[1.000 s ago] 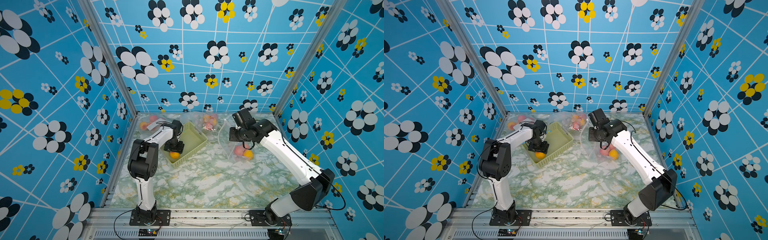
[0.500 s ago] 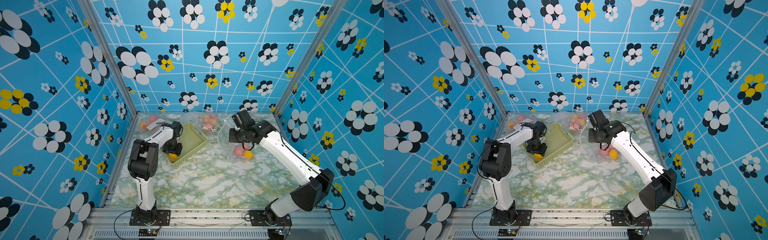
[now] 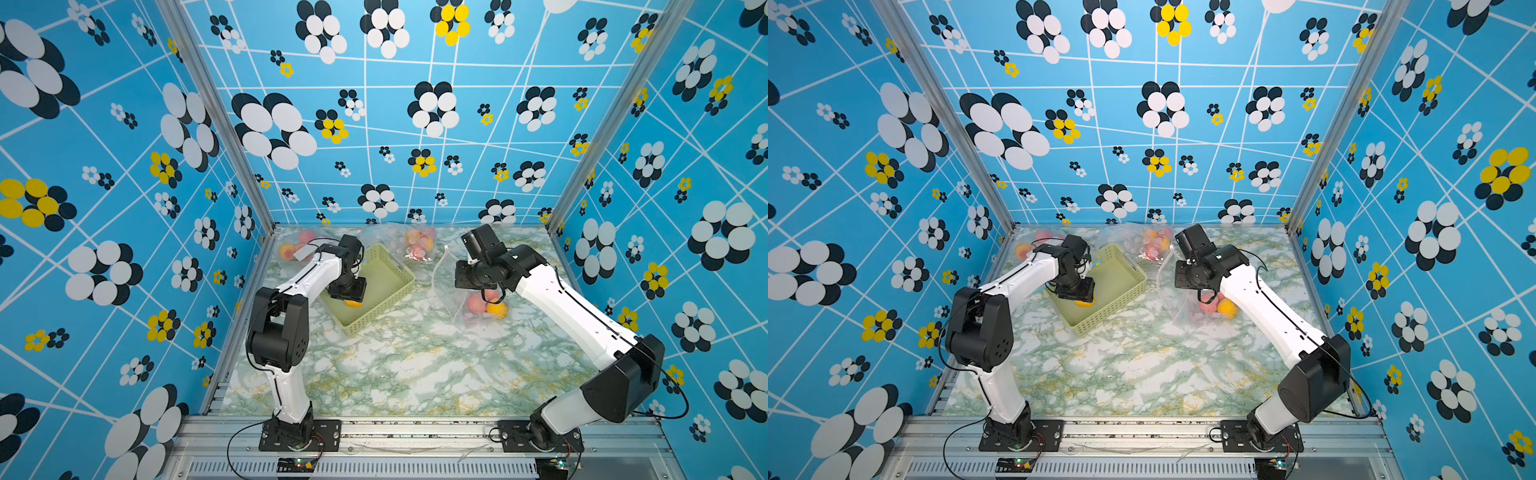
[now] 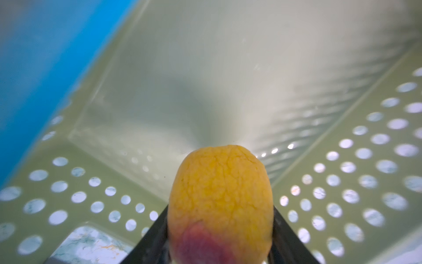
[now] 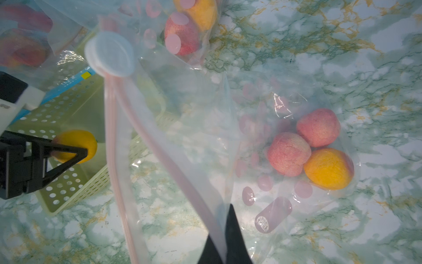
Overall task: Place the peach in a zip-top bag and seal the zipper
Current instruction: Pick up the peach from the basket, then place the peach in the zipper food storage bag.
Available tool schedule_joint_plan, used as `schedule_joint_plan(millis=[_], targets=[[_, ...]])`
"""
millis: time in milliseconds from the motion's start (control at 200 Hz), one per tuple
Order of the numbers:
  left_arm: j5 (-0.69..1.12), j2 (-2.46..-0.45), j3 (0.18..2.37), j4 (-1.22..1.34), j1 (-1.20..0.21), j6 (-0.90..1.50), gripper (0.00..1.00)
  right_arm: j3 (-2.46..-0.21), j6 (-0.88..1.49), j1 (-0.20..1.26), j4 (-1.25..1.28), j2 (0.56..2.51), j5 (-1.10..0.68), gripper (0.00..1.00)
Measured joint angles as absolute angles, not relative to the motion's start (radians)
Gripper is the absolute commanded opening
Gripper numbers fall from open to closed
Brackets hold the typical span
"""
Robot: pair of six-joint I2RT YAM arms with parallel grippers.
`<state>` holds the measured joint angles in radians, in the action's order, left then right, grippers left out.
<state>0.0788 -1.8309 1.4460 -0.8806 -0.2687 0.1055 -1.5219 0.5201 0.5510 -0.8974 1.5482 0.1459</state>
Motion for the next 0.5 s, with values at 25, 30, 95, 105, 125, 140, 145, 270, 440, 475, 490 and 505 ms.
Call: schedule_joint_plan(millis=[25, 30, 95, 105, 125, 140, 145, 270, 440, 475, 490, 505], targets=[[0.093, -1.804, 1.446, -0.868, -0.269, 0.111, 0.48, -1.519, 0.521, 0.551, -0.892, 1.548, 0.143, 0.00], [0.096, -1.801, 1.446, -0.867, -0.269, 0.113, 0.48, -1.518, 0.522, 0.551, -0.892, 1.548, 0.142, 0.00], [0.132, -1.734, 1.445, -0.837, -0.273, 0.129, 0.48, -1.513, 0.529, 0.551, -0.878, 1.548, 0.138, 0.00], [0.139, -1.722, 1.445, -0.832, -0.274, 0.132, 0.48, -1.513, 0.530, 0.551, -0.877, 1.548, 0.138, 0.00], [0.149, -1.703, 1.444, -0.823, -0.277, 0.138, 0.48, -1.513, 0.532, 0.551, -0.874, 1.548, 0.135, 0.00], [0.157, -1.690, 1.444, -0.816, -0.279, 0.141, 0.48, -1.513, 0.533, 0.551, -0.872, 1.548, 0.132, 0.00], [0.162, -1.682, 1.444, -0.812, -0.281, 0.145, 0.48, -1.513, 0.534, 0.551, -0.871, 1.548, 0.131, 0.00], [0.236, -1.576, 1.428, -0.730, -0.324, 0.194, 0.48, -1.513, 0.540, 0.551, -0.847, 1.546, 0.112, 0.00], [0.336, -1.494, 1.401, -0.579, -0.431, 0.291, 0.48, -1.510, 0.551, 0.551, -0.816, 1.546, 0.081, 0.00], [0.348, -1.489, 1.400, -0.548, -0.455, 0.307, 0.48, -1.507, 0.555, 0.551, -0.811, 1.546, 0.074, 0.00], [0.352, -1.488, 1.400, -0.535, -0.467, 0.315, 0.48, -1.505, 0.558, 0.551, -0.808, 1.546, 0.071, 0.00], [0.355, -1.488, 1.400, -0.521, -0.477, 0.322, 0.48, -1.504, 0.558, 0.551, -0.805, 1.545, 0.068, 0.00]])
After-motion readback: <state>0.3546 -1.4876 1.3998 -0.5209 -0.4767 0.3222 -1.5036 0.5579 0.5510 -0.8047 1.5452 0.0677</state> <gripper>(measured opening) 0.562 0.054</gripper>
